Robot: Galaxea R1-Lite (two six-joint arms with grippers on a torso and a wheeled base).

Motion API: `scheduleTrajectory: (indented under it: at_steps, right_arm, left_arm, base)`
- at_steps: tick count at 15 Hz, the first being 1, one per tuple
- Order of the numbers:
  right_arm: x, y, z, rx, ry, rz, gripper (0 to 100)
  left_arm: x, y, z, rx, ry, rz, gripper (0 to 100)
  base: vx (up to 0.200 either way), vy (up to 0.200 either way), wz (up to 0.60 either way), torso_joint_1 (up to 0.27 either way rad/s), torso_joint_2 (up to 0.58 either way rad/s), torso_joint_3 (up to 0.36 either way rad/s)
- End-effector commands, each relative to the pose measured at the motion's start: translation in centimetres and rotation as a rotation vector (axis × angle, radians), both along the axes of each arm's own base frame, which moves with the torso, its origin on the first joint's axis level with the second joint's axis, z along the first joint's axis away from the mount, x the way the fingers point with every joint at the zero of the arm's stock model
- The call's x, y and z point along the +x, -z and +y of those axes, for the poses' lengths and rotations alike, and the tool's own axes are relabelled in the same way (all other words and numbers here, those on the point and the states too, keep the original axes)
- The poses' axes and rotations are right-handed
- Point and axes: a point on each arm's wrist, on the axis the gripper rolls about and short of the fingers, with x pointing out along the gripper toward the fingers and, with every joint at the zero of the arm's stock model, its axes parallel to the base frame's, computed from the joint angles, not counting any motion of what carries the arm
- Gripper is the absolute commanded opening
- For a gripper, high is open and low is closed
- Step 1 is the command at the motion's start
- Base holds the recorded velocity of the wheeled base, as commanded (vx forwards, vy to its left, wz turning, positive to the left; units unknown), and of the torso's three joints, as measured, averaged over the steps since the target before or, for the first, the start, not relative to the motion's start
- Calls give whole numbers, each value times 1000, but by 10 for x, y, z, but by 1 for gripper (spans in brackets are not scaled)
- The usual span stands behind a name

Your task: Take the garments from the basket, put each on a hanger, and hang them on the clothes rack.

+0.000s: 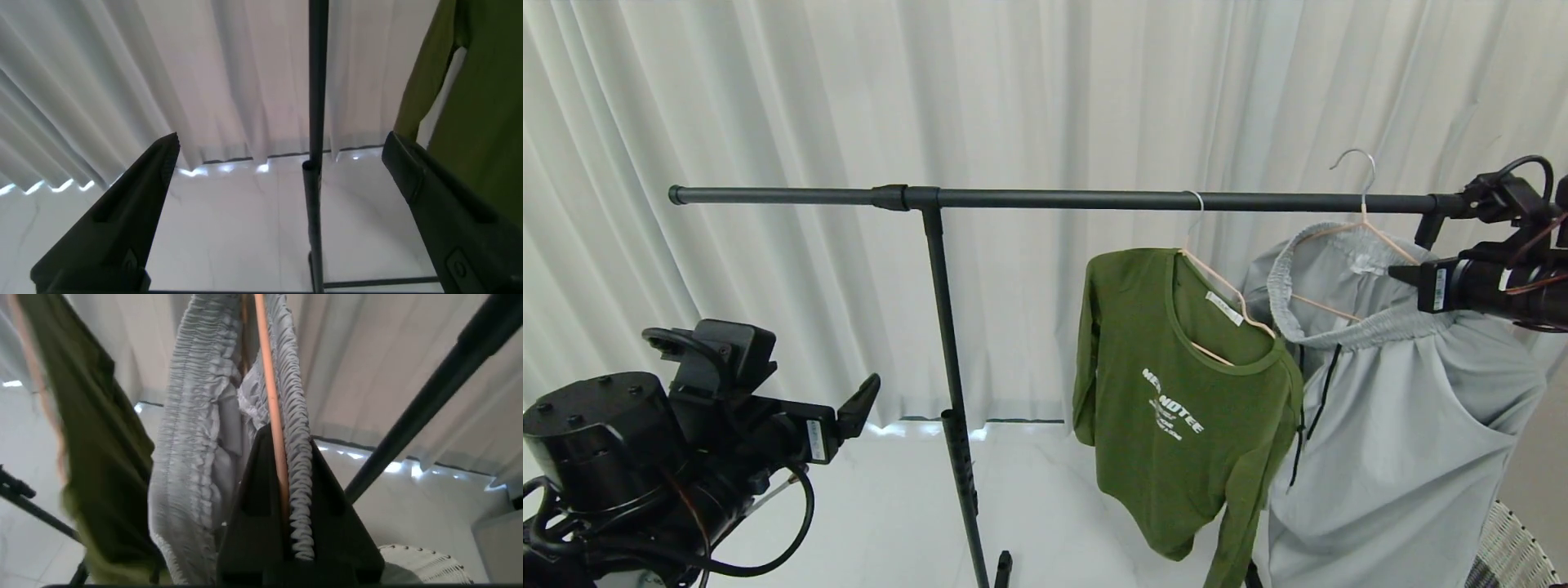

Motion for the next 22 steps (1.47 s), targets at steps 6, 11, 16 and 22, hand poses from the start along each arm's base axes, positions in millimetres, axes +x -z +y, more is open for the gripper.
scheduleTrajectory:
  at_steps: [6,11,16,22]
  right_arm:
    - [31,33,-2,2,4,87,0]
    - [34,33,0,2,2,73,0]
    - [28,31,5,4,-8,51,100]
    - [-37,-3,12,-9,-25,-108,100]
  left_arm:
    - [-6,-4,1,-4,5,-16,100]
    - [-6,-4,-3,-3,23,-13,100]
    - [-10,2,-2,5,19,12,100]
    - [-2,-26,-3,-7,16,-7,100]
  base:
    - [0,0,0,0,0,0]
    - [0,0,0,0,0,0]
    - [0,0,0,0,0,0]
    - [0,0,0,0,0,0]
